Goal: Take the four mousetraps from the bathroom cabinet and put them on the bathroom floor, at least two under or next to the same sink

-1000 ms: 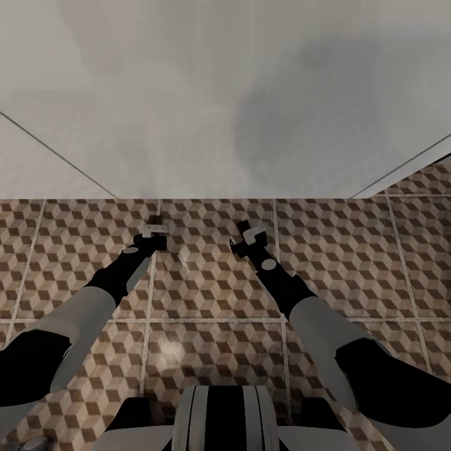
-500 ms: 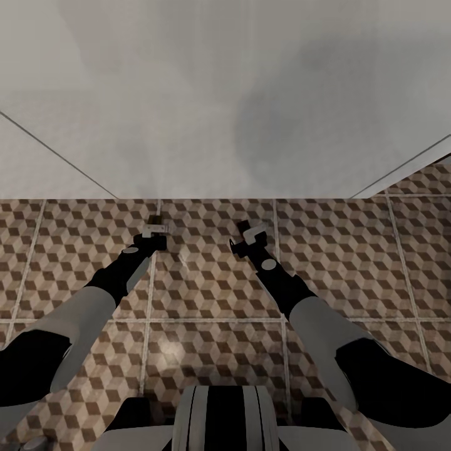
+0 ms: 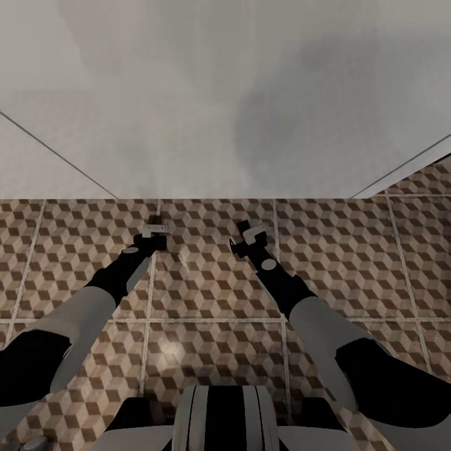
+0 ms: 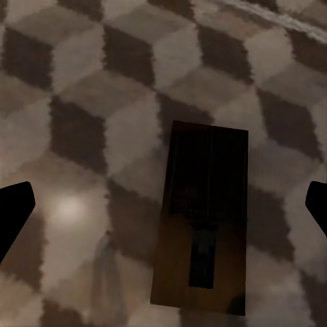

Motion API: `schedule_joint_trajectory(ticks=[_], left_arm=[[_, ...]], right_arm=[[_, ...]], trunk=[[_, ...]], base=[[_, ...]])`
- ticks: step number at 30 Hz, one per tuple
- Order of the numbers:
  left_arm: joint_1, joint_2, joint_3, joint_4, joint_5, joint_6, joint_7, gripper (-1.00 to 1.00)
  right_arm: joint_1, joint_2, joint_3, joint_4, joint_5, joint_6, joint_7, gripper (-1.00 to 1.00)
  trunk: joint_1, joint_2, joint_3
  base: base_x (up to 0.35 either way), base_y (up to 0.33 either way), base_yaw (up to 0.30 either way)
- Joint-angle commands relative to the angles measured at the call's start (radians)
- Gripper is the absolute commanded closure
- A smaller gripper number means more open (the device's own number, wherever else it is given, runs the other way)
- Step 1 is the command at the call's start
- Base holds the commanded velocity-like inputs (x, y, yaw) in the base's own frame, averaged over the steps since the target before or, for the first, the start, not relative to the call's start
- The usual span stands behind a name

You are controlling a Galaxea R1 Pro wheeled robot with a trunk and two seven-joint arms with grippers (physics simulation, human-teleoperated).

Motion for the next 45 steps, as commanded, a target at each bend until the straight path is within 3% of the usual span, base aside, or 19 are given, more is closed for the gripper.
schedule_joint_trajectory(ticks=[1,11,12,45], left_arm=[[0.0,0.001,-0.008,-0.003,0.008,0.006,0.006,1.0],[0.0,0.001,-0.009,-0.003,0.008,0.005,0.006,1.0],[0.0,0.001,-0.009,-0.003,0.008,0.005,0.006,-1.0],[0.0,0.0,-0.009,-0.003,0.008,0.007,0.006,-1.0]], right_arm=[[-0.001,0.0,0.003,0.001,0.009,-0.002,-0.006,-1.0],[-0.001,0.0,0.003,0.001,0.009,-0.002,-0.006,-1.0],[-0.001,0.0,0.002,0.001,0.009,-0.002,-0.006,-1.0],[-0.001,0.0,0.001,0.001,0.009,-0.003,-0.006,-1.0]], trunk=[[0.0,0.0,0.0],[0.0,0.0,0.0],[0.0,0.0,0.0],[0.0,0.0,0.0]], base=[[0.0,0.0,0.0],[0.0,0.0,0.0],[0.0,0.0,0.0],[-0.012,0.0,0.0]])
